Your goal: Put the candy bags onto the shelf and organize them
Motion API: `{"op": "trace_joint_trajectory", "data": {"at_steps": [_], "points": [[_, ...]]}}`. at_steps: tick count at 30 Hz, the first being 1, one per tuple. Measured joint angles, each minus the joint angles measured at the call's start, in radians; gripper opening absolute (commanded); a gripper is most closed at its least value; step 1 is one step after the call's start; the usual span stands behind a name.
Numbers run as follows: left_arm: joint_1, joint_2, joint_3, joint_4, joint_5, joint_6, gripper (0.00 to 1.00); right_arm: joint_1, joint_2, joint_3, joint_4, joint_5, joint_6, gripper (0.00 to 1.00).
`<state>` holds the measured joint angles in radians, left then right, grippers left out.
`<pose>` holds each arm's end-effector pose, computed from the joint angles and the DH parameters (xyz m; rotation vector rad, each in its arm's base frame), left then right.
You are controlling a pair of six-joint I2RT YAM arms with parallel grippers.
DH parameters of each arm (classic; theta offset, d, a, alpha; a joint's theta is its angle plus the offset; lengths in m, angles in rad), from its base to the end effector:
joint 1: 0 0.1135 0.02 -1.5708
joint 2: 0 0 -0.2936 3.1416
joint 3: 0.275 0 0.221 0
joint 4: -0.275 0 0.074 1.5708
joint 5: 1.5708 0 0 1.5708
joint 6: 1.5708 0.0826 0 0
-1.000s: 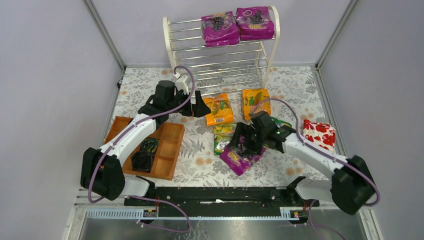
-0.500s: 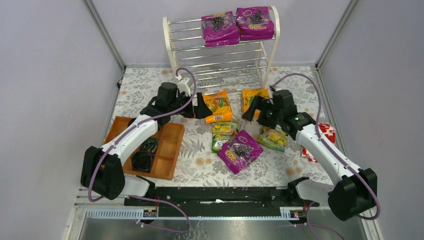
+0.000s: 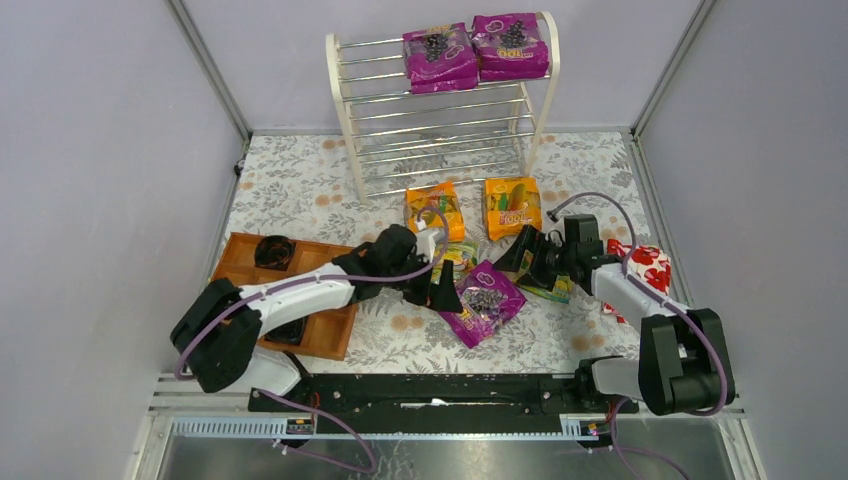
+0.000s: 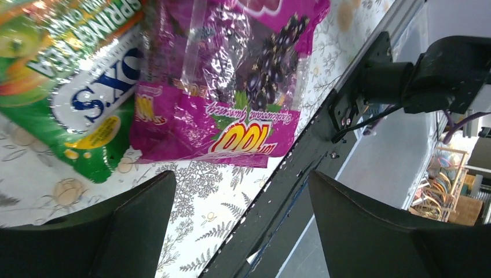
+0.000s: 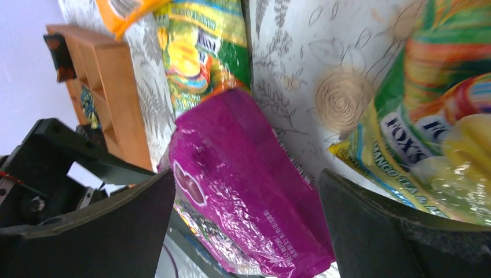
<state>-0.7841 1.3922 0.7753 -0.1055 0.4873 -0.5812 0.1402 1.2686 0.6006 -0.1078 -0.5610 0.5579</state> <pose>0.1754 -0.2296 0.2311 0.5348 2.4698 -1.1999 0.2310 0.0770 0.2084 0.2134 2.4052 0.9932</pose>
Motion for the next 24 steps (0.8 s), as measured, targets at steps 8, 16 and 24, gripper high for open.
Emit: {"op": "trace_joint_trajectory", "data": {"at_steps": [8, 16, 24], "points": [[-0.053, 0.109, -0.005, 0.024, -0.089, -0.041, 0.74, 0.024, 0.0, -0.126, 0.093, -0.123, 0.019, 1.0], [-0.052, 0.103, -0.032, 0.011, -0.216, -0.059, 0.58, 0.182, -0.028, -0.157, 0.161, -0.141, 0.051, 1.0], [-0.051, -0.003, -0.058, -0.037, -0.396, -0.065, 0.56, 0.203, -0.024, -0.182, 0.171, -0.159, 0.053, 1.0]]}}
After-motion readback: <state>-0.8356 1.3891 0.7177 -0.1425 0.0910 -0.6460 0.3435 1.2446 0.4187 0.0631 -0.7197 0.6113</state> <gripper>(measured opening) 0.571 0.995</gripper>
